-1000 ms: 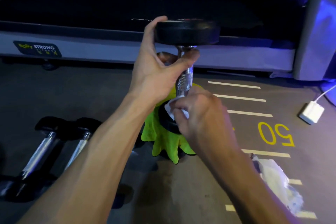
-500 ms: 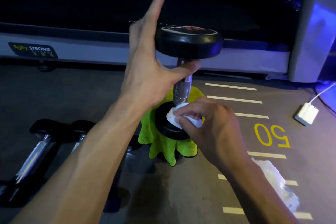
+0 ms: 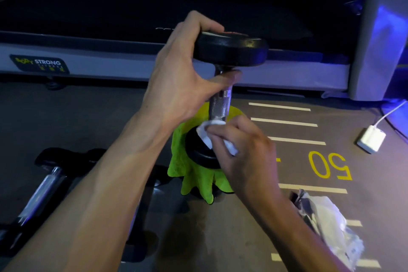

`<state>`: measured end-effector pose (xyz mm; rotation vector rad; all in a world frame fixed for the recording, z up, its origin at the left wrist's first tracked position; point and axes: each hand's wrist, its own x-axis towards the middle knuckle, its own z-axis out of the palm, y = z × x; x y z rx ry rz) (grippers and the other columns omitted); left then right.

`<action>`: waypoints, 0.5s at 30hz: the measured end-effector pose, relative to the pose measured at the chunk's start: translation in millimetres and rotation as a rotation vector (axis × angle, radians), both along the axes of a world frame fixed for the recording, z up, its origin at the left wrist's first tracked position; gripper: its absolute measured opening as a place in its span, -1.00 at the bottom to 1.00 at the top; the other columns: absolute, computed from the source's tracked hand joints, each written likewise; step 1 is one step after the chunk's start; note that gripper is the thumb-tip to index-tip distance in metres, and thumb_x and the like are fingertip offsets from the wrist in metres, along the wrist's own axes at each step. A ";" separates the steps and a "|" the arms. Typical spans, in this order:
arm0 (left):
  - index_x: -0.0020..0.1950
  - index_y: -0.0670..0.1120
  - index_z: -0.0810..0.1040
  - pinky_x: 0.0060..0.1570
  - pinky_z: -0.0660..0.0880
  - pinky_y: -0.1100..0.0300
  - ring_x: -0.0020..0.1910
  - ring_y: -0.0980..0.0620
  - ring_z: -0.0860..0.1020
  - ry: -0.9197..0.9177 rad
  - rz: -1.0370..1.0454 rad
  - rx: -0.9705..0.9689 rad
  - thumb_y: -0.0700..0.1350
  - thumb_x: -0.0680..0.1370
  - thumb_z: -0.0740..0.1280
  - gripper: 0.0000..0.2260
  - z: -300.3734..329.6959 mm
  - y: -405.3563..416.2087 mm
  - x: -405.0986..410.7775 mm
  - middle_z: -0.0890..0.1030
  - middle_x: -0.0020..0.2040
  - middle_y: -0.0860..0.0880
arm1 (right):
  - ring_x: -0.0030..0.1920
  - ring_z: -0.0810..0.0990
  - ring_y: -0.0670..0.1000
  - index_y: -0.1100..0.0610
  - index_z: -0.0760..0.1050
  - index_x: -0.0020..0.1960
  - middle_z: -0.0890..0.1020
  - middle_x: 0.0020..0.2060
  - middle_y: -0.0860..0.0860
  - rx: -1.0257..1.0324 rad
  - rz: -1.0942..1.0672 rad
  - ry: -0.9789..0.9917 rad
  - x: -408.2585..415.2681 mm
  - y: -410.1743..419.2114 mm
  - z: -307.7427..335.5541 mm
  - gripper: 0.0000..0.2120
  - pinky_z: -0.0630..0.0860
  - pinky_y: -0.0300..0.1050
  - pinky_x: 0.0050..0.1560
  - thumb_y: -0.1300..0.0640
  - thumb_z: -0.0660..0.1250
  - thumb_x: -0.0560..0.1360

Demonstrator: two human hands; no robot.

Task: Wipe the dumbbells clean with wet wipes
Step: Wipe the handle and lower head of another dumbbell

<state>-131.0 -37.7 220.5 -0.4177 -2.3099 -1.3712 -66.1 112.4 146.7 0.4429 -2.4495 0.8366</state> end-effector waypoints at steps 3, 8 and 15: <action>0.21 0.12 0.46 0.18 0.57 0.12 0.17 0.18 0.58 -0.006 -0.003 -0.019 0.08 0.38 0.65 -0.48 1.5 -0.2 -0.1 0.60 0.19 0.10 | -0.23 0.59 0.07 0.02 0.71 -0.08 0.60 -0.22 -0.02 0.089 0.016 0.032 -11.1 1.2 17.1 -0.92 0.42 -0.16 -0.27 0.12 0.43 0.50; 0.29 0.13 0.47 0.17 0.50 0.31 0.19 0.24 0.55 -0.021 -0.036 -0.100 0.26 0.45 0.53 -0.49 8.8 -2.8 -1.6 0.58 0.22 0.14 | -0.19 0.56 0.16 0.15 0.65 -0.11 0.60 -0.18 0.09 0.120 -0.106 0.217 -28.4 -4.8 30.5 -0.97 0.46 -0.06 -0.18 0.20 0.43 0.50; 0.22 0.20 0.51 0.07 0.47 0.33 0.06 0.32 0.55 -0.068 -0.058 -0.052 0.35 0.60 0.29 -0.68 14.4 -2.3 0.7 0.59 0.08 0.21 | -0.21 0.58 0.05 0.07 0.65 -0.11 0.60 -0.13 -0.02 0.131 -0.005 0.079 -17.9 2.7 29.7 -0.87 0.42 -0.15 -0.27 0.12 0.34 0.57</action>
